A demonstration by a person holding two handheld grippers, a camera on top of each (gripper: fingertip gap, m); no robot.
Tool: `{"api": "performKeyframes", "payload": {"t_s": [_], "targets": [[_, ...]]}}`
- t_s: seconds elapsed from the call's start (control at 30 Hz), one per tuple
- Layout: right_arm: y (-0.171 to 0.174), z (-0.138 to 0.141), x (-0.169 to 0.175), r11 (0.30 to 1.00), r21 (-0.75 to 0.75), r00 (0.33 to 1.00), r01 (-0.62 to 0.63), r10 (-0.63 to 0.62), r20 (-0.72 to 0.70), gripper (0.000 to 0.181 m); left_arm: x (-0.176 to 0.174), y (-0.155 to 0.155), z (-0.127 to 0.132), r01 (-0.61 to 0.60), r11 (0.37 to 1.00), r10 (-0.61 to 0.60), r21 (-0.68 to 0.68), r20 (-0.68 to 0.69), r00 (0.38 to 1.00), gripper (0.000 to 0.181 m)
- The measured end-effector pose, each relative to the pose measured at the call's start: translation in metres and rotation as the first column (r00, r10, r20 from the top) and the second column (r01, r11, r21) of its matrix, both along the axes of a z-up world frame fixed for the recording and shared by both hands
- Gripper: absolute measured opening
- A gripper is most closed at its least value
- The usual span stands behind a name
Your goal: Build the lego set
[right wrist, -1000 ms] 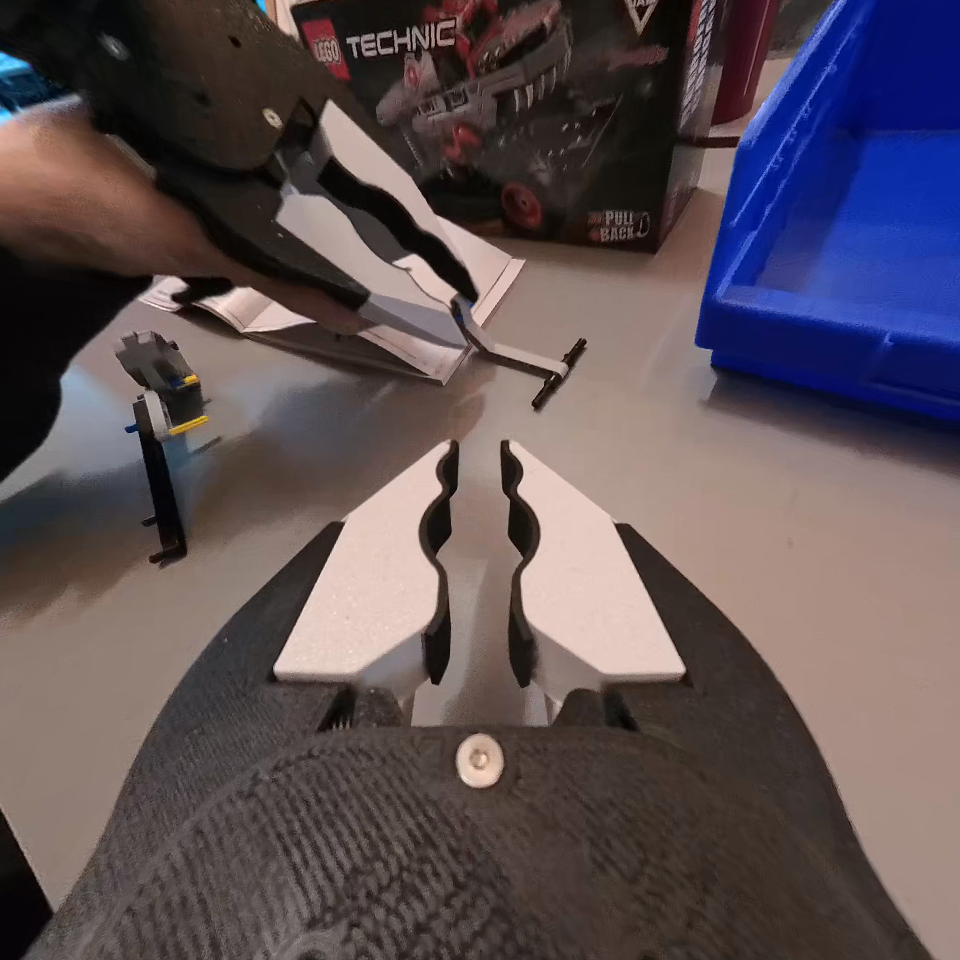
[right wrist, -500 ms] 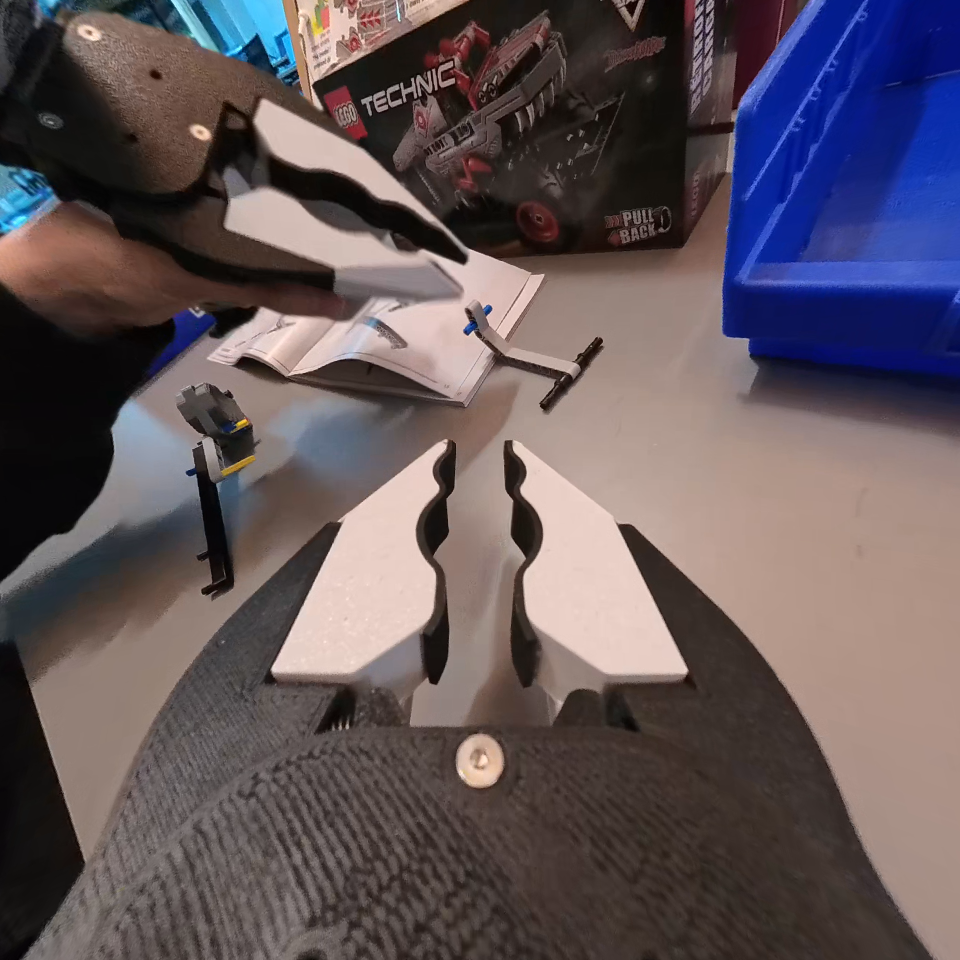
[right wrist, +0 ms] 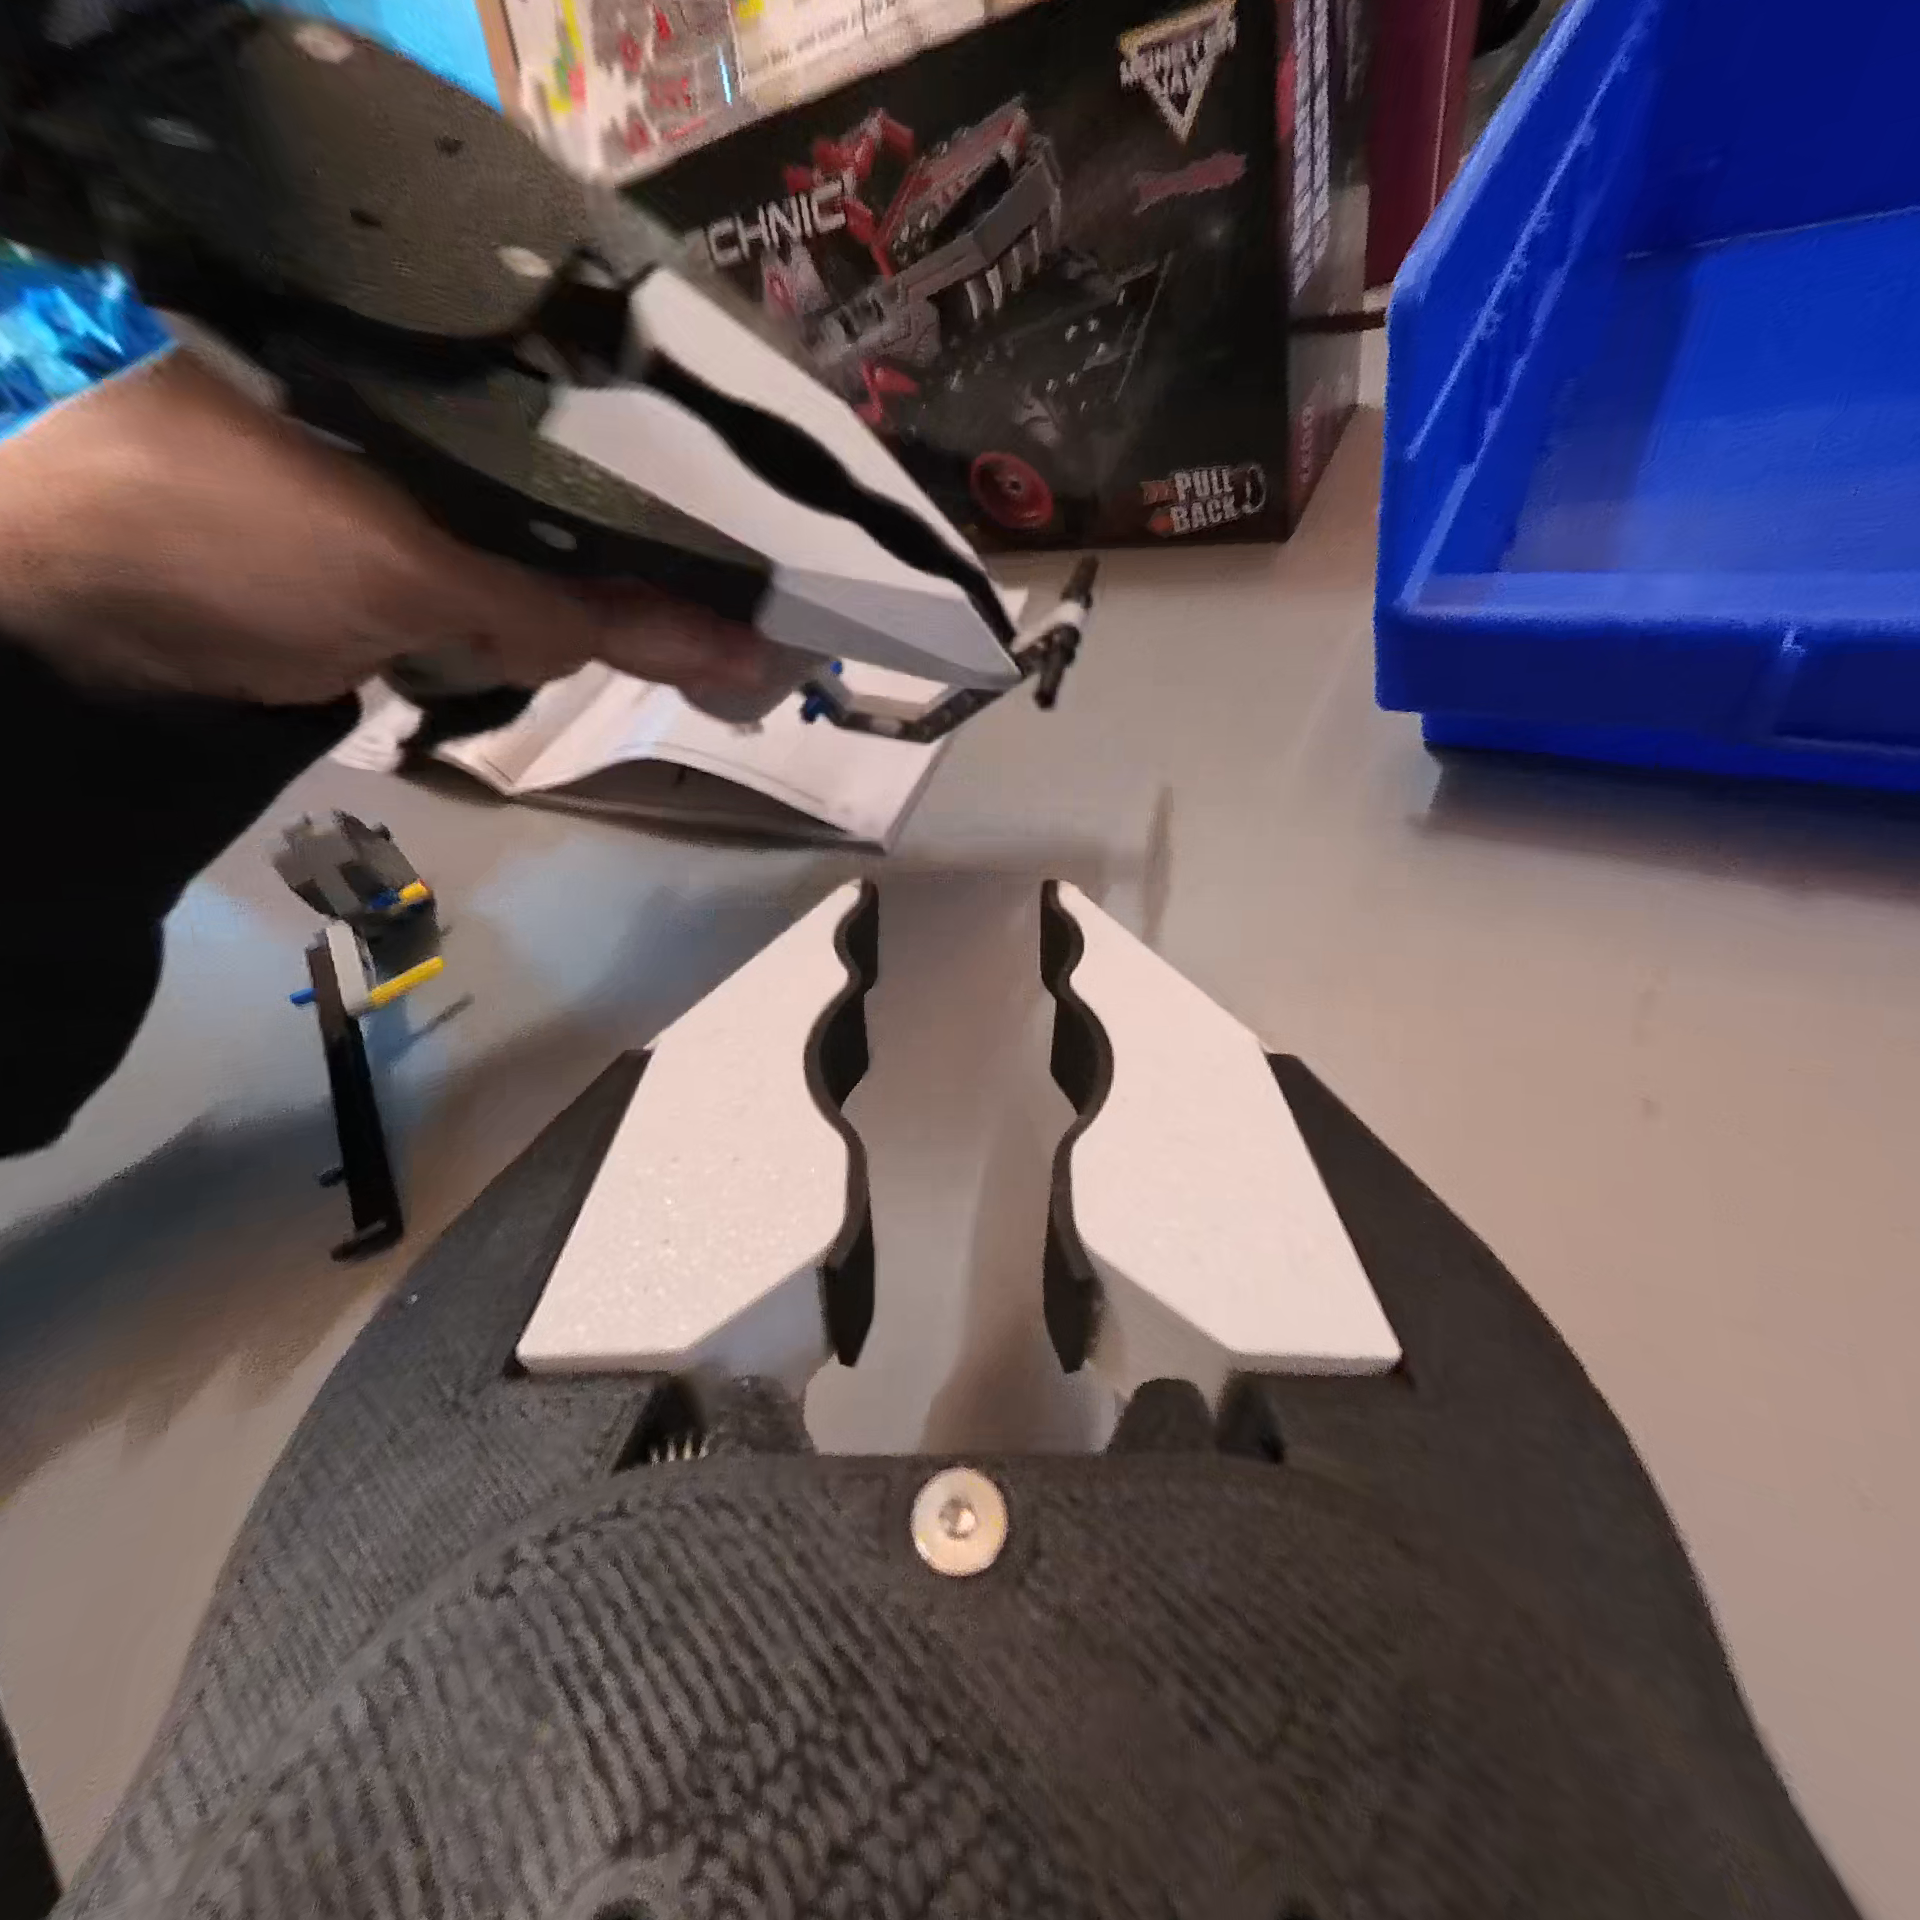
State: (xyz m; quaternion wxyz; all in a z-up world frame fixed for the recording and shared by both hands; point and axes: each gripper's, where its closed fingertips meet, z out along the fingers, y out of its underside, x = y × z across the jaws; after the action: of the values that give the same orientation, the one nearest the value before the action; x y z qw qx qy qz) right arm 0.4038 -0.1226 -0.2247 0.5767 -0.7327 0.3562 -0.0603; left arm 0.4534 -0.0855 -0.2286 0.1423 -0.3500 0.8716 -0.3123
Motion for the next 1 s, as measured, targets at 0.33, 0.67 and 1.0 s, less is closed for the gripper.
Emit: {"api": "performKeyframes", "payload": {"t_s": [0.33,0.67,1.0], "targets": [[0.057,0.081,-0.045,0.804,0.524,0.959,-0.281,0.250,0.131,0.024,-0.090,-0.005,0.087,-0.024,0.631,0.029,-0.776,-0.008,1.000,0.005],[0.063,0.044,-0.039,0.947,0.208,0.969,-0.244,0.227,0.100,0.005,-0.100,0.025,0.080,0.019,0.710,0.127,-0.704,0.154,0.980,0.018],[0.081,0.047,-0.039,0.985,-0.065,0.919,-0.162,0.175,0.354,0.005,-0.091,0.038,0.074,-0.061,0.910,0.225,-0.411,0.363,0.904,0.004]]}}
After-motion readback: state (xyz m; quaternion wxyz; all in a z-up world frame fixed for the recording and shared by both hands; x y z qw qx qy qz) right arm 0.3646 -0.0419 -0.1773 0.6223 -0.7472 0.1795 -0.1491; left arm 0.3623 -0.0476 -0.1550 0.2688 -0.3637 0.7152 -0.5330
